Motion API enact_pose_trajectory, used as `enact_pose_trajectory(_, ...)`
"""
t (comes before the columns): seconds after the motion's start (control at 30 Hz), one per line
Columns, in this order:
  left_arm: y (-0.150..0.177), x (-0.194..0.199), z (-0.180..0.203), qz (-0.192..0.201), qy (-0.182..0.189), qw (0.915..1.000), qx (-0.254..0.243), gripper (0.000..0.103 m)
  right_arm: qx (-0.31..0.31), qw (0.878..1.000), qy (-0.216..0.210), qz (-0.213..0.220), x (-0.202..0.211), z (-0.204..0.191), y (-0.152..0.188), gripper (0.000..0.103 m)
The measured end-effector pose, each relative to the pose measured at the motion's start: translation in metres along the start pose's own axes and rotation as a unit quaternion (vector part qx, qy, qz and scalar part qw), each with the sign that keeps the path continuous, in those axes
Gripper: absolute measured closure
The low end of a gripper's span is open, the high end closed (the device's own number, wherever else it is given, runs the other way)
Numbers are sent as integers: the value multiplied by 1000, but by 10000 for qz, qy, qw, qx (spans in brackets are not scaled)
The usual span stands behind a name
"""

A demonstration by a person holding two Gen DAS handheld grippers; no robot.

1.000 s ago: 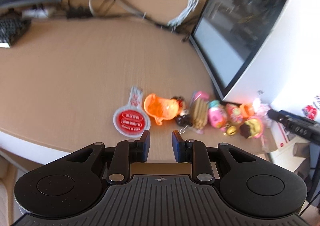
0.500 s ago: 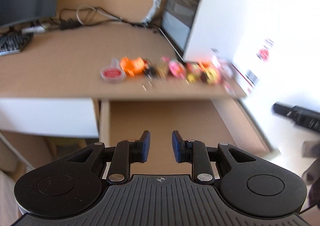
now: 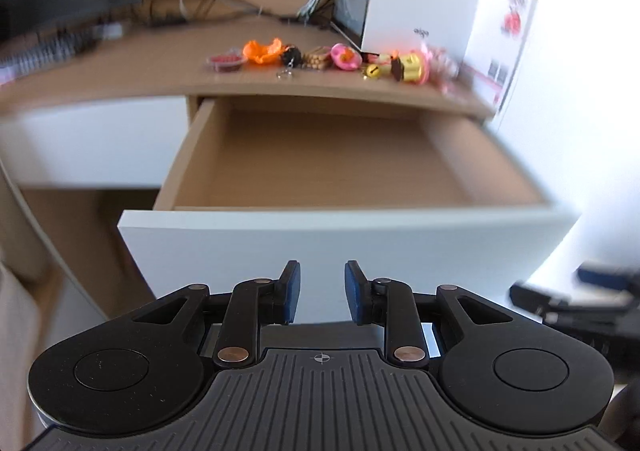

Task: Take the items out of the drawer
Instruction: 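Push the empty drawer closed with both tools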

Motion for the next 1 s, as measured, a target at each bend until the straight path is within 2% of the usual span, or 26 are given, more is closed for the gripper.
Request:
enact_pose_trajectory(0.1,25,-19,1,183,-7,9994,-290,75,271,9986,291,363,-22,-12,25,15)
enact_pose_trajectory(0.2,35,-38,-5,326,-140,9992,-171,75,589,9957,387,602,-46,-22,37,16)
enact_pose_trajectory(0.27,34,-43,-10,563,-303,9979,-120,76,405,9948,488,800,-55,-20,35,16)
enact_pose_trajectory(0.33,37,-46,-12,641,-264,9976,26,76,-2,9940,560,935,-62,-12,28,16)
enact_pose_trajectory(0.4,38,-49,-10,769,-242,9966,-192,75,-261,9939,453,971,-68,-8,25,13)
enact_pose_trajectory(0.57,25,-71,-18,807,-23,9967,-114,75,-74,9910,499,1239,-78,-13,24,13)
enact_pose_trajectory(0.7,11,-104,-18,864,114,9960,-223,75,-76,9913,458,1230,-105,-11,6,13)
enact_pose_trajectory(0.8,-4,-133,-20,874,259,9957,-176,75,-66,9919,492,1167,-139,-13,-18,13)
enact_pose_trajectory(1.0,-33,-191,-19,858,427,9953,-114,75,-64,9908,668,1176,-195,-19,-53,13)
Point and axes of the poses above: each gripper's, at about its wrist camera, not at the fingertips, and x roughly against the way its jaws point, z to its right, y to its underside, the point moved 2 cm from there along -x, roughly the way its jaws point, and after that the axes turned 10 degrees about z, right-handed, at the moved point
